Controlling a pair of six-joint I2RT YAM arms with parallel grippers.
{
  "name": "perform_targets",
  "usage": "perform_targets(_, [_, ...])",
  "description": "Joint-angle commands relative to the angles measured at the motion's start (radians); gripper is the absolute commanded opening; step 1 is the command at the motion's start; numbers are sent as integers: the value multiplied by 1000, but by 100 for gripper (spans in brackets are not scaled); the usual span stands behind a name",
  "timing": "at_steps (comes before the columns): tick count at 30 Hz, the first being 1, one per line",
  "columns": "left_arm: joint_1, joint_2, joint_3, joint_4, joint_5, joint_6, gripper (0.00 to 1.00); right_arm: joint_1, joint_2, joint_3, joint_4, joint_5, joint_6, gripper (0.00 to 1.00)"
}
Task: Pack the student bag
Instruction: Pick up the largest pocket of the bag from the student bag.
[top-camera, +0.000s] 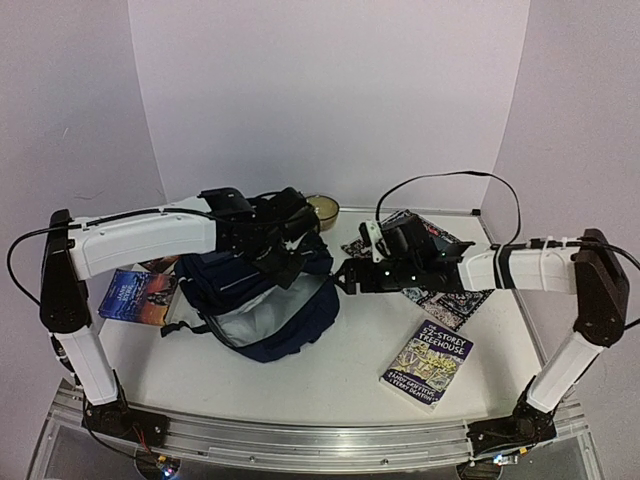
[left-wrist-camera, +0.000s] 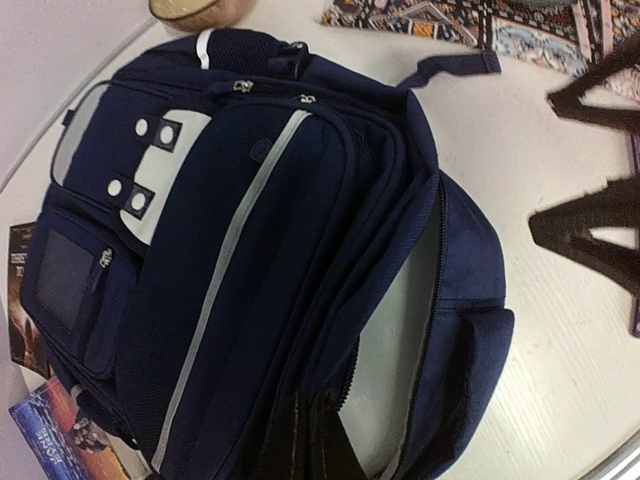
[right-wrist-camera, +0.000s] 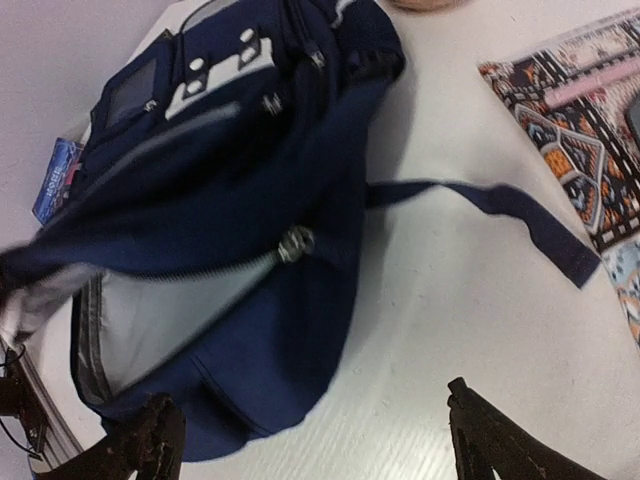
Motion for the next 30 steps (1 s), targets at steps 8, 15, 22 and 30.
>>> perform_targets(8, [-1,-255,-136,108,89,39,0,-125,186,136,42,-494,-472,70])
perform_targets(15, [-1,-319,-175,121,97,48,0,-123,216,159,44,-629,-593,64])
perform_targets(22, [-1,-331,-183,137,124,42,0,-109,244,194,47,-719,-626,63])
perform_targets(30, [-1,-349,-184,164,167,44,0,-99,279,196,38,-757,-645,60])
